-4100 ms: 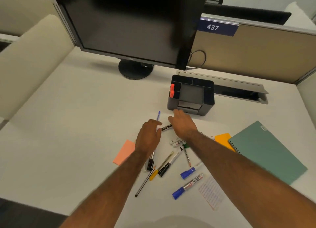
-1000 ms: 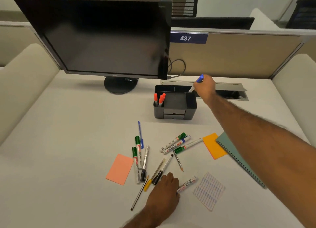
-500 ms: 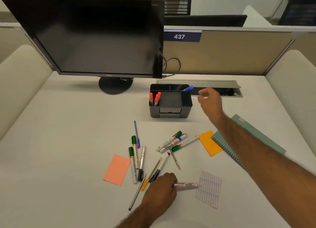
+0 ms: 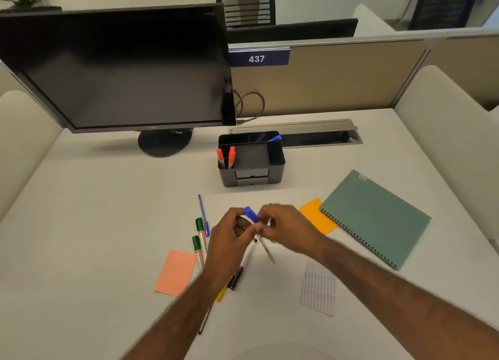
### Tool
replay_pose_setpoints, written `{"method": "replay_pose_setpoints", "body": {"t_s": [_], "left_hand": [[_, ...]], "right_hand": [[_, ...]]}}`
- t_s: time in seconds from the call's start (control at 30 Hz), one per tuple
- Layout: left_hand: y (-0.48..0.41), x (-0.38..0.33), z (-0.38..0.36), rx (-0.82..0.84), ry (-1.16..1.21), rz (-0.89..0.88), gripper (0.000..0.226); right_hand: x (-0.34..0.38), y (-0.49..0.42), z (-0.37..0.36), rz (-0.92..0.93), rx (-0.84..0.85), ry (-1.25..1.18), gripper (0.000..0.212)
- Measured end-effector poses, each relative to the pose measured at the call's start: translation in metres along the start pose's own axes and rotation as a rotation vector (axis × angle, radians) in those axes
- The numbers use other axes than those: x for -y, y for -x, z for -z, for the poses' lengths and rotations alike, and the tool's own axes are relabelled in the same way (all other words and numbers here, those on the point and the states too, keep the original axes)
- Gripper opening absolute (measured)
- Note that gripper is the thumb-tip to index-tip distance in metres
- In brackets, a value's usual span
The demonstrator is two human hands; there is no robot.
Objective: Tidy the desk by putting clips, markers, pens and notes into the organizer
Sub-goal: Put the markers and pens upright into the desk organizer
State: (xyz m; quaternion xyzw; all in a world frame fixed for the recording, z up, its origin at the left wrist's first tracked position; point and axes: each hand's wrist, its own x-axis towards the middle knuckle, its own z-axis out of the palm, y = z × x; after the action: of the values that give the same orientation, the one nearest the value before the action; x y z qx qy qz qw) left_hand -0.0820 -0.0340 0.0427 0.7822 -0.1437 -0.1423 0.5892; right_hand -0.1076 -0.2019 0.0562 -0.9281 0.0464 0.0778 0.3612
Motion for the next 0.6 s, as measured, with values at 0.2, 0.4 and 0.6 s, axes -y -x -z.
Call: {"method": "replay_pose_setpoints", "body": {"t_s": [0.2,0.4,0.6], "left_hand": [[-0.002,0.039,-0.001,-0.026,-0.347,0.093,0.009],[0.012,0.077,-0.009,0.067,-0.586,0.141,0.011],[0.011,0.082,-0.014,0.087,-0.681,0.048,0.015]], "right_hand": [[0.001,-0.061,0.054,-0.036,-0.247,-0.121,0.014],[0.0,-0.136,0.111,-0.098,-0.509,-0.216,0.009],[-0.017,-0.193,0.131,-0.259,-0.545,-0.325,0.013]]}}
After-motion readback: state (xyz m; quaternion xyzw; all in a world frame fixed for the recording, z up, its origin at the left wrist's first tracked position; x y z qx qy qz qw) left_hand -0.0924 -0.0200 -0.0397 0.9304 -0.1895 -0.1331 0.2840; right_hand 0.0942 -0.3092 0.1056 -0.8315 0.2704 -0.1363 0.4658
